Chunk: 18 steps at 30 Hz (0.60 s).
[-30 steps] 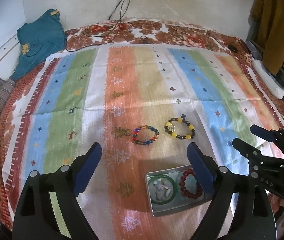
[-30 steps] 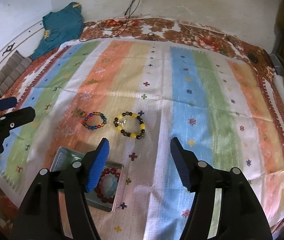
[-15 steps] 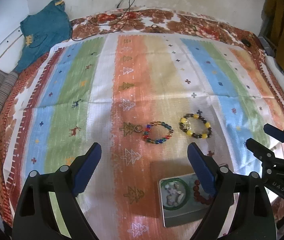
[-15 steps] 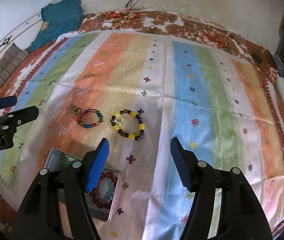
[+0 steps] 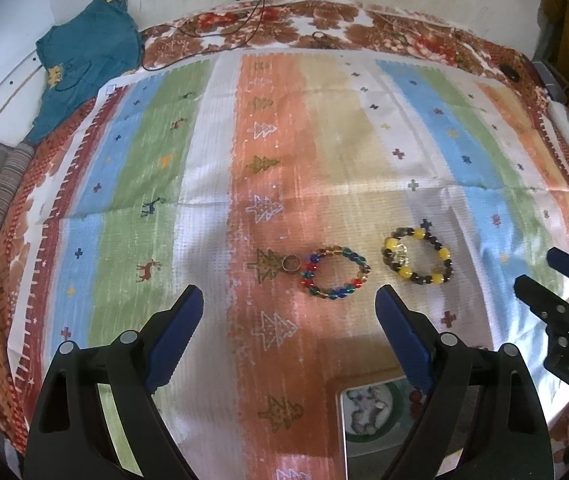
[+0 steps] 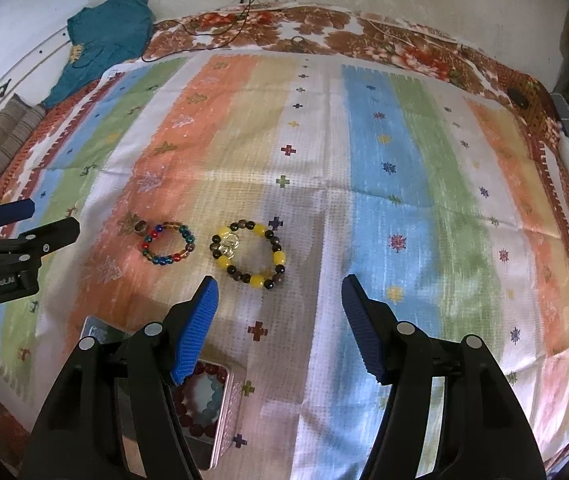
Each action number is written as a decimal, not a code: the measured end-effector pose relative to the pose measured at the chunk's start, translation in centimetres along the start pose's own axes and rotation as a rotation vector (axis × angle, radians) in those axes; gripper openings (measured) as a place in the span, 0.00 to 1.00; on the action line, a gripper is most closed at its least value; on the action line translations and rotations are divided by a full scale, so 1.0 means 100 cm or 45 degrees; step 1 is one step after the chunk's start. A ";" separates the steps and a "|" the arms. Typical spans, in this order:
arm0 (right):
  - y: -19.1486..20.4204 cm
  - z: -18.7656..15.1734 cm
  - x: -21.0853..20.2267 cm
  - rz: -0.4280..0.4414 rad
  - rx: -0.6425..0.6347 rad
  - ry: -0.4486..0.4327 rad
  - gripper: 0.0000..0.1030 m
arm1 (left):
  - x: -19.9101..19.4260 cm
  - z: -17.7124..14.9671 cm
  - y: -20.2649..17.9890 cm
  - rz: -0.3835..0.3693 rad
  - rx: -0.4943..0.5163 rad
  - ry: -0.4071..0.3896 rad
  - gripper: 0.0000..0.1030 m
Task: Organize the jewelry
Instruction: 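Move both open grippers toward the multicoloured and yellow-black bracelets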
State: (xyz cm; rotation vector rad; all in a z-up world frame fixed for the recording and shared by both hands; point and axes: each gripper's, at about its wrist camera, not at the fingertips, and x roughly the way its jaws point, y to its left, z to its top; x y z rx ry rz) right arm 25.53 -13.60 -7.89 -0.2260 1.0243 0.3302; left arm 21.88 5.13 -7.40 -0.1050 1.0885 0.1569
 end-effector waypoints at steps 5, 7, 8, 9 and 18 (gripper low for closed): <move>-0.002 0.003 0.010 -0.013 0.002 0.013 0.67 | 0.011 0.003 0.007 0.014 -0.011 0.022 0.84; -0.003 0.005 0.014 -0.018 -0.002 0.020 0.67 | 0.013 0.004 0.008 0.019 -0.006 0.029 0.84; -0.002 0.006 0.016 -0.019 -0.004 0.021 0.67 | 0.014 0.004 0.009 0.020 -0.004 0.030 0.84; -0.003 0.006 0.017 -0.022 -0.004 0.021 0.67 | 0.015 0.004 0.009 0.021 -0.002 0.032 0.84; -0.001 0.010 0.030 -0.031 -0.021 0.038 0.67 | 0.025 0.009 0.009 0.017 0.001 0.050 0.84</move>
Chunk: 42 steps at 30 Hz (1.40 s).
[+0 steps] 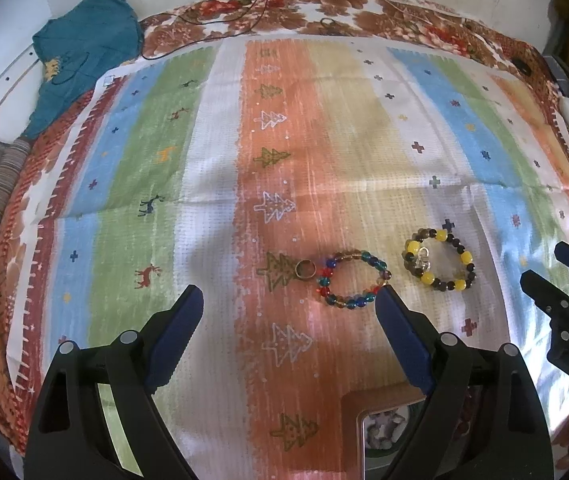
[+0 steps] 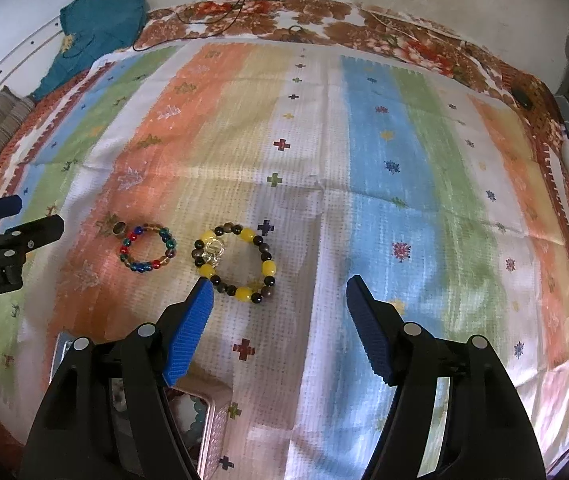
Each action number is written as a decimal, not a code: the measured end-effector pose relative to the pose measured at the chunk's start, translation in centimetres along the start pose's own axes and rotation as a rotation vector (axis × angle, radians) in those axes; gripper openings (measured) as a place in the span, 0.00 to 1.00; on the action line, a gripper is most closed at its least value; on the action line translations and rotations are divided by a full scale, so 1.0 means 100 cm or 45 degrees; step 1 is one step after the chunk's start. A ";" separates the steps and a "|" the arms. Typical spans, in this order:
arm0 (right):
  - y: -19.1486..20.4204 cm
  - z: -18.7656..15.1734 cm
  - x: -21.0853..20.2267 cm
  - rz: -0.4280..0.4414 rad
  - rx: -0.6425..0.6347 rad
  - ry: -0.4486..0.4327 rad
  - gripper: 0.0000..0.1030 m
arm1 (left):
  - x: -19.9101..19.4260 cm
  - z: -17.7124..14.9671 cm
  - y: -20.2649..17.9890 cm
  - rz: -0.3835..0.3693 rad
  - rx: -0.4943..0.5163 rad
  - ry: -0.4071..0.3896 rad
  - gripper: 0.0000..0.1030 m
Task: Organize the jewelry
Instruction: 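Move both open grippers toward the multicoloured and yellow-black bracelets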
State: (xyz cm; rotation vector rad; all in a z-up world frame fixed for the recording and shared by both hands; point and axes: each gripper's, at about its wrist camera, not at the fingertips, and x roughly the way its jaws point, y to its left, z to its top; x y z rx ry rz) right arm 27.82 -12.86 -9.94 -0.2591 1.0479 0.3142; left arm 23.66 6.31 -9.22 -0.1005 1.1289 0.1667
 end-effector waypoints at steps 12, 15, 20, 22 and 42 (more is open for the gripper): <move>0.001 0.004 0.018 -0.008 -0.021 0.026 0.67 | 0.025 0.006 0.006 0.004 -0.010 0.051 0.84; 0.001 0.005 0.024 0.011 -0.008 0.039 0.67 | 0.031 0.009 0.006 -0.007 -0.010 0.064 0.84; 0.003 0.002 0.035 0.030 0.014 0.075 0.67 | 0.038 0.016 0.008 -0.008 -0.012 0.075 0.84; 0.006 0.002 0.039 0.017 -0.006 0.076 0.67 | 0.043 0.017 0.008 -0.019 -0.015 0.087 0.84; 0.000 0.013 0.073 0.021 0.031 0.144 0.67 | 0.086 0.023 0.010 -0.021 0.005 0.175 0.81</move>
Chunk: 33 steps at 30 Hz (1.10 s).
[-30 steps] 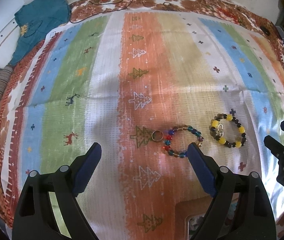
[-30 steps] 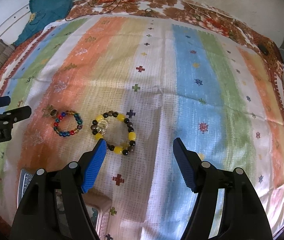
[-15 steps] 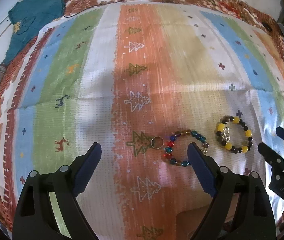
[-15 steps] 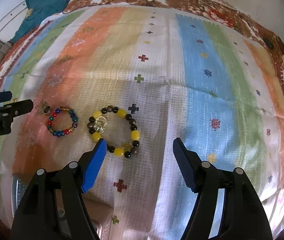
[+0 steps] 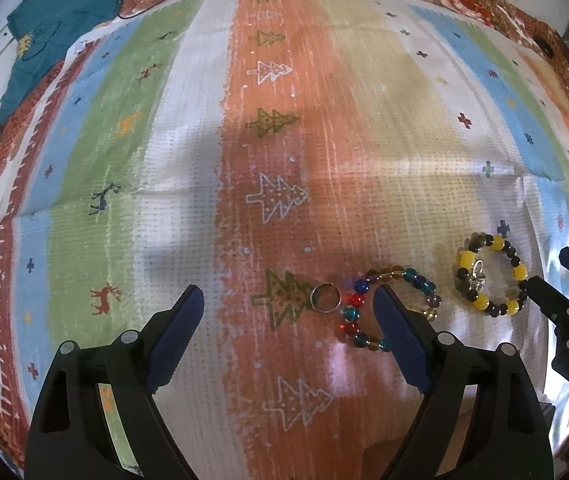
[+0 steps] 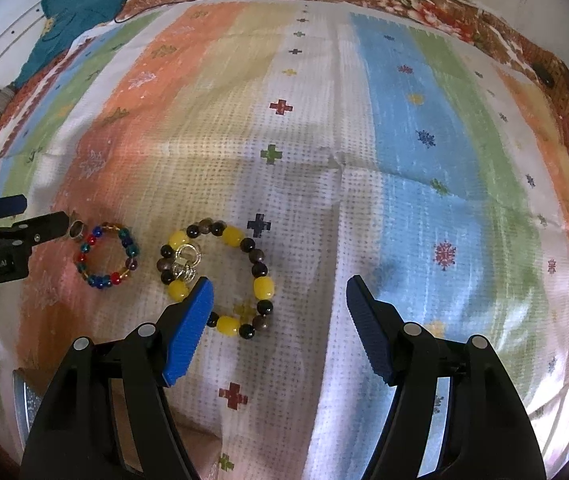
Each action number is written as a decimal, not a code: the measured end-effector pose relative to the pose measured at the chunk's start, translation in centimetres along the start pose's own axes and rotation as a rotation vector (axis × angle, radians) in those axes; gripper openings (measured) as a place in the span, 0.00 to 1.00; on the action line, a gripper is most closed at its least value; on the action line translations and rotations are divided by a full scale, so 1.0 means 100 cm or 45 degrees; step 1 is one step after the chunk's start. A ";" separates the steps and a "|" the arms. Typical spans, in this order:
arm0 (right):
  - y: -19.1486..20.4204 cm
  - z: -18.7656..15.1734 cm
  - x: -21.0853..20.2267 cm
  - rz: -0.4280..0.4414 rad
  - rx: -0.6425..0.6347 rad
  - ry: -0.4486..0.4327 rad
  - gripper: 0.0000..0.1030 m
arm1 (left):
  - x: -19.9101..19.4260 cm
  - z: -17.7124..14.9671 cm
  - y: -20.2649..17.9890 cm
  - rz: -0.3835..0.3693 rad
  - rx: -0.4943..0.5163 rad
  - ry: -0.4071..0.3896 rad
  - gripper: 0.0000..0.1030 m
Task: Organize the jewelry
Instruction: 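Move both open grippers toward the multicoloured and yellow-black bracelets, then grasp the multicoloured bracelet's ring with the left gripper while the right grasps the yellow-black bracelet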
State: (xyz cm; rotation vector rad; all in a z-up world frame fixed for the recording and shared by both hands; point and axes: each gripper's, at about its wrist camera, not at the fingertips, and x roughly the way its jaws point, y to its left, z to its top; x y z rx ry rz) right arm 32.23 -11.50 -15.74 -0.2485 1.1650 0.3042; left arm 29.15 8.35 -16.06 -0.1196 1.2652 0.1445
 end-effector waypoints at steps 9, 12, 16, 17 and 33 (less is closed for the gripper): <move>0.001 0.002 0.020 0.010 -0.015 0.053 0.53 | 0.017 0.000 -0.002 -0.031 0.005 0.042 0.65; 0.003 0.002 0.024 0.012 -0.021 0.058 0.50 | 0.023 0.000 -0.001 -0.029 0.016 0.052 0.63; 0.005 0.003 0.028 -0.001 -0.032 0.058 0.44 | 0.029 0.001 0.001 -0.033 0.020 0.061 0.54; 0.004 0.003 0.028 -0.006 -0.035 0.059 0.41 | 0.029 0.001 0.001 -0.031 0.023 0.063 0.52; 0.015 0.001 0.019 0.009 -0.125 0.020 0.12 | 0.023 -0.003 -0.002 -0.020 0.049 0.058 0.18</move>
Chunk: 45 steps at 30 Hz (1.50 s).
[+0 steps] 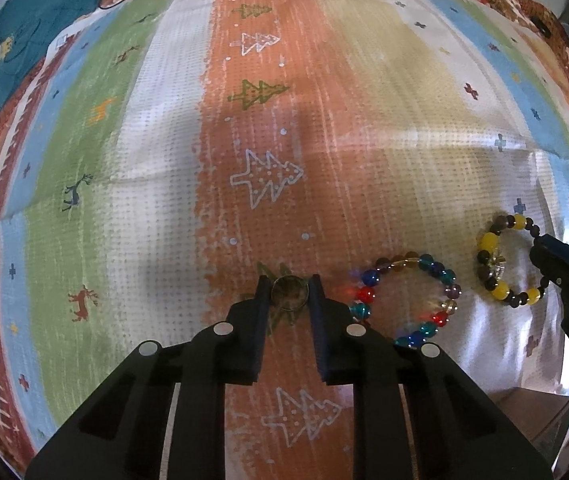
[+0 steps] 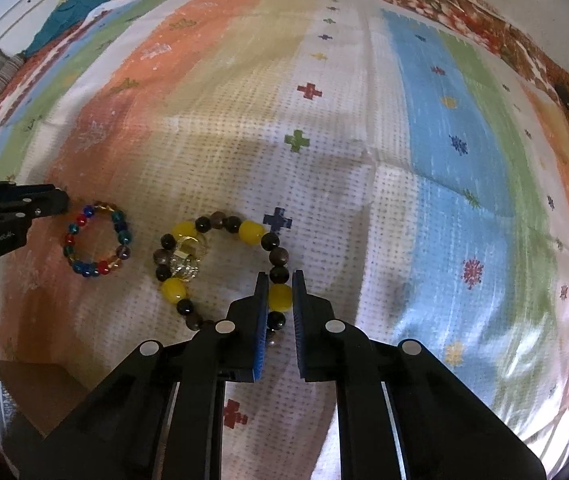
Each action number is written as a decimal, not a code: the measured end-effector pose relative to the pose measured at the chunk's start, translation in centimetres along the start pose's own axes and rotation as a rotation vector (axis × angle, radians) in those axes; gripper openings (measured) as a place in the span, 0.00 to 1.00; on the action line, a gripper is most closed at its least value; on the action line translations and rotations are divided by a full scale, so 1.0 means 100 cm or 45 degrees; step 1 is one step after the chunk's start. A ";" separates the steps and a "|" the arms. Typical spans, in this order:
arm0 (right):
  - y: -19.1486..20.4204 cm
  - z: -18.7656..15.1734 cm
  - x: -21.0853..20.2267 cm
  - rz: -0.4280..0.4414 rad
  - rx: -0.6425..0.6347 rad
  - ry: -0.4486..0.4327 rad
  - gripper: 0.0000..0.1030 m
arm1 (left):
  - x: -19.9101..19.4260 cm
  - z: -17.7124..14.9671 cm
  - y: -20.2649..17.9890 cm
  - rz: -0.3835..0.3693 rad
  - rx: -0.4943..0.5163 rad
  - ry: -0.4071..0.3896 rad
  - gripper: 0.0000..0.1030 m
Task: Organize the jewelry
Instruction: 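Grasp the multicoloured bracelet's ring with the left gripper while the right grasps the yellow-black bracelet, then carry the yellow-black bracelet with the right gripper over the tin and release it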
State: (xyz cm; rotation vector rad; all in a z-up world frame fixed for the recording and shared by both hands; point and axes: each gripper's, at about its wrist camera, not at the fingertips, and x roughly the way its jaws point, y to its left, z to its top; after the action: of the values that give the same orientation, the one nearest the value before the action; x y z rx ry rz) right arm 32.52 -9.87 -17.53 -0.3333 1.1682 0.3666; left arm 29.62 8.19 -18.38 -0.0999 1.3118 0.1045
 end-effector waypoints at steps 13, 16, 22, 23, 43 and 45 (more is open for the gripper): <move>0.019 0.001 -0.042 0.053 -0.022 -0.107 0.12 | -0.034 -0.011 -0.004 -0.068 -0.018 -0.079 0.18; 0.022 -0.001 -0.050 0.064 -0.030 -0.122 0.12 | -0.043 -0.007 -0.010 -0.067 -0.007 -0.104 0.18; 0.026 -0.001 -0.064 0.112 -0.022 -0.154 0.12 | -0.061 -0.010 -0.014 -0.065 0.010 -0.148 0.18; 0.026 -0.001 -0.066 0.115 -0.024 -0.157 0.12 | -0.063 -0.011 -0.014 -0.068 0.010 -0.152 0.18; 0.025 -0.018 -0.125 0.163 0.008 -0.287 0.12 | -0.124 -0.038 -0.037 -0.152 0.074 -0.288 0.18; 0.025 -0.021 -0.129 0.170 0.010 -0.293 0.12 | -0.130 -0.041 -0.036 -0.164 0.076 -0.298 0.18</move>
State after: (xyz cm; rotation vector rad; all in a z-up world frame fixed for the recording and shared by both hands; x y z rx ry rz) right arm 25.21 -9.94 -6.40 -0.2009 0.9681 0.5034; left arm 22.87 3.79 -6.83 -0.1173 1.0710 -0.0324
